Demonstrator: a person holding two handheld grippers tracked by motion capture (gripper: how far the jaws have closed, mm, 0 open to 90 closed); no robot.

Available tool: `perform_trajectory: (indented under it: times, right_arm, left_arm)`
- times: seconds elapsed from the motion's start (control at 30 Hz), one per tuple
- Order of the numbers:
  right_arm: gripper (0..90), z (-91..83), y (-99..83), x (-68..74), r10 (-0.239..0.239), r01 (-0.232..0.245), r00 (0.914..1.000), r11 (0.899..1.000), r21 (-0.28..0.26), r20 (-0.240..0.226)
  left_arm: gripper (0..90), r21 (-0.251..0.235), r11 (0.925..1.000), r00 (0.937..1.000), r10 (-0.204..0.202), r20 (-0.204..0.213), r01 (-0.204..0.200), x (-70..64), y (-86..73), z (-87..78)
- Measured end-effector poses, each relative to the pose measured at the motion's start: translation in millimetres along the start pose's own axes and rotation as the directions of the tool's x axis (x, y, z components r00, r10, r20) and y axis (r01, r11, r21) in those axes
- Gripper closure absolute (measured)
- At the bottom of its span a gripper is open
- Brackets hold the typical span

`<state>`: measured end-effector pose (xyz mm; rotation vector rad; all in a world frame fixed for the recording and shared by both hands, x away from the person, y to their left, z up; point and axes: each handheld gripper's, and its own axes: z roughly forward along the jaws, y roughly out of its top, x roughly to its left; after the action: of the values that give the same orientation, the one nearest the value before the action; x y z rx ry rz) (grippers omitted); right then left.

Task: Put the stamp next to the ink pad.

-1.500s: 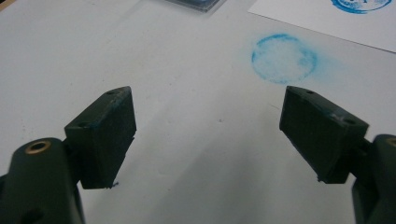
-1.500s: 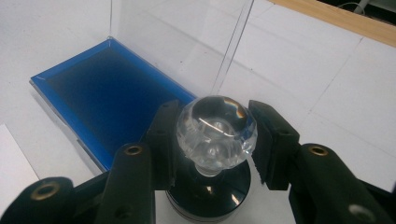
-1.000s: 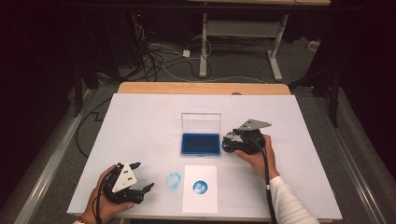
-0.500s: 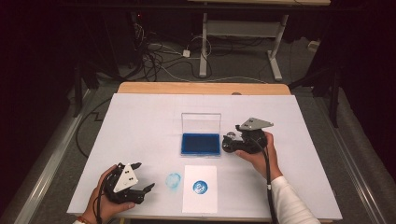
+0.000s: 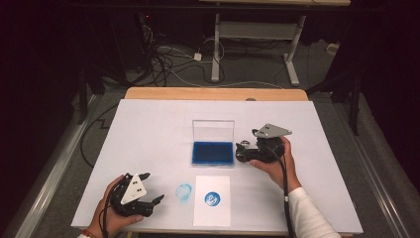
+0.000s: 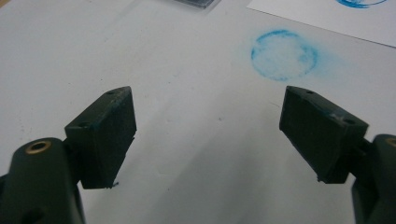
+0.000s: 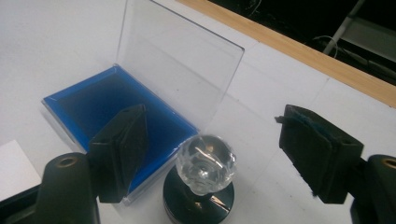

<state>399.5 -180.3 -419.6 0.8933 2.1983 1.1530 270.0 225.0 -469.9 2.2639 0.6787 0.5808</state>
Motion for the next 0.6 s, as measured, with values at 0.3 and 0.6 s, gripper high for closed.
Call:
perform_trajectory:
  times: [0.3,0.6]
  right_arm:
    - [24.5,-6.0,4.4,6.7,-0.037,0.037,0.9988,0.999,0.0,0.033]
    - [24.5,-24.7,9.3,12.8,-0.079,0.08,0.9965,0.996,-0.033,0.026]
  left_arm:
    - [18.2,0.001,1.0,1.0,-0.001,0.002,0.001,0.3,0.0,0.9]
    - [18.2,0.007,1.0,1.0,0.002,0.005,-0.002,-0.8,0.9,2.0]
